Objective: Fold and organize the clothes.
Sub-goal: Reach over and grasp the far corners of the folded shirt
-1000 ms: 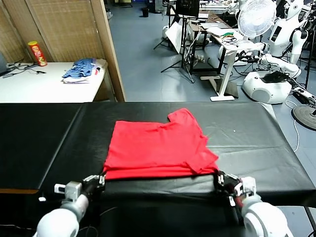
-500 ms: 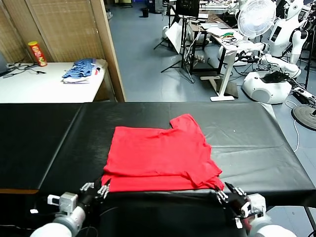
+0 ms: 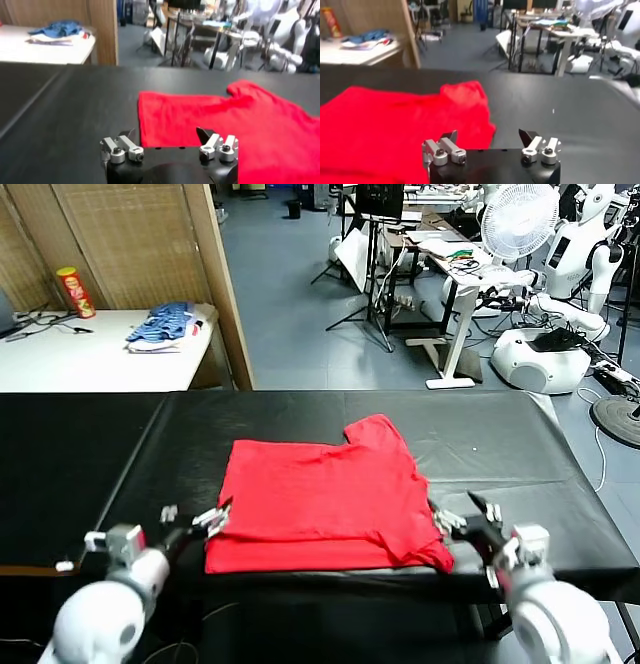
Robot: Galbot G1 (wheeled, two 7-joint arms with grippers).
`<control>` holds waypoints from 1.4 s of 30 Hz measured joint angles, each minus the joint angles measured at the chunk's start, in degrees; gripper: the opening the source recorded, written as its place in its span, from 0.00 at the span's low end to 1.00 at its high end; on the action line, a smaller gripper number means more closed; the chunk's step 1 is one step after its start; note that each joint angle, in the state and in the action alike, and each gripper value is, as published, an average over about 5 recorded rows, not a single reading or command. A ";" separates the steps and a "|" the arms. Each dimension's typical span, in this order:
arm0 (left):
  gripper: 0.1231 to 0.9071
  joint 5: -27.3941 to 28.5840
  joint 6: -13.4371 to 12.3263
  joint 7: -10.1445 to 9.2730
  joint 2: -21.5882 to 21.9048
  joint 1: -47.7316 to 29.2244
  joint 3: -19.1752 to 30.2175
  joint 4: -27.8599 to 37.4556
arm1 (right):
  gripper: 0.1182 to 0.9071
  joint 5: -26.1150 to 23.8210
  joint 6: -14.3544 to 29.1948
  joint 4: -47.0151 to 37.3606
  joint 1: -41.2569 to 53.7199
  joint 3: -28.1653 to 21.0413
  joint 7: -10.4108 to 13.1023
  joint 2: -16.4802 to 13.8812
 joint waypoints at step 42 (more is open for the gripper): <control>0.08 -0.60 9.28 1.19 -6.75 -36.24 16.23 40.15 | 0.01 -4.04 1.79 -40.43 28.46 -8.36 -4.48 13.89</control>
